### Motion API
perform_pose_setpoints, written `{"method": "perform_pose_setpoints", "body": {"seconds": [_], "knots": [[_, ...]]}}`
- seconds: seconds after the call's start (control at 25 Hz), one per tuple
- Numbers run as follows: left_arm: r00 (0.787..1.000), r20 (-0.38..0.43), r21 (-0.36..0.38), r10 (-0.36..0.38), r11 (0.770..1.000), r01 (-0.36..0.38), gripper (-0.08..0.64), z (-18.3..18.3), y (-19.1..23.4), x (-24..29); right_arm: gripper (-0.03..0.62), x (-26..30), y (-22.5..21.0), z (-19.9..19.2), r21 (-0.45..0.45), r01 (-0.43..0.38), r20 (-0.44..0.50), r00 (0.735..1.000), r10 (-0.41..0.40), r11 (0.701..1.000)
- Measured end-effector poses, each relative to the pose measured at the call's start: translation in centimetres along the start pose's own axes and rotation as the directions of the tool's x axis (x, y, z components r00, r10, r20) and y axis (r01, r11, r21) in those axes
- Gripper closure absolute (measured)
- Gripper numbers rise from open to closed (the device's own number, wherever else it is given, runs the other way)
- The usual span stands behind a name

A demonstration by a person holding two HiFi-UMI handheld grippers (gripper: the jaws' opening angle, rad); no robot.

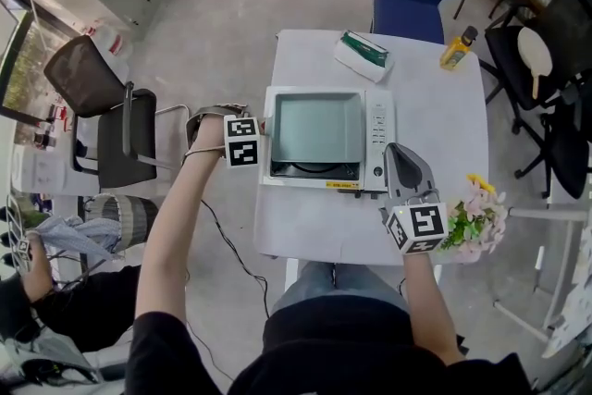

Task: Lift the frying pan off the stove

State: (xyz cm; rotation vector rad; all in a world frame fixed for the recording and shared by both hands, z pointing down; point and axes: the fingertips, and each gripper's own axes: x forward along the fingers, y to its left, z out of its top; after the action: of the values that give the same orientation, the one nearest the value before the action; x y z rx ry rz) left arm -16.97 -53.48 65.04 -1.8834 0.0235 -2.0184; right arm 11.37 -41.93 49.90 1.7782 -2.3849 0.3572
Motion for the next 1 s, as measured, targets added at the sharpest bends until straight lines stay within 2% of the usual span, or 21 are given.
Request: {"method": "perform_pose_setpoints", "body": {"seconds": [0.48,0.72,0.84,1.0], "knots": [[1.000,-0.001,-0.030,0.026,0.999,-0.026,0.540,0.1,-0.3,-0.3,0.590,-0.8,-0.2,-0.3,0.001,0.005,-0.003,1.000,-0.005,1.000],[0.993,-0.004,-0.032,0.116,0.993,-0.116,0.540,0.2,0.3,-1.0,0.591,-1.1,-0.2,-0.4,0.000,0.003,-0.003,1.000,-0.003,1.000],[0.991,0.028,-0.080,0.130,0.989,-0.127,0.540,0.6,0.4,-1.5,0.590,-1.3,-0.2,-0.2,-0.002,0.006,0.004,1.000,-0.006,1.000],[0.979,0.106,-0.192,0.175,0.969,-0.153,0.540,1.5,0.9,-3.2,0.589,-1.9,-1.0,0.2,-0.003,0.031,0.018,0.999,-0.031,1.000]]}}
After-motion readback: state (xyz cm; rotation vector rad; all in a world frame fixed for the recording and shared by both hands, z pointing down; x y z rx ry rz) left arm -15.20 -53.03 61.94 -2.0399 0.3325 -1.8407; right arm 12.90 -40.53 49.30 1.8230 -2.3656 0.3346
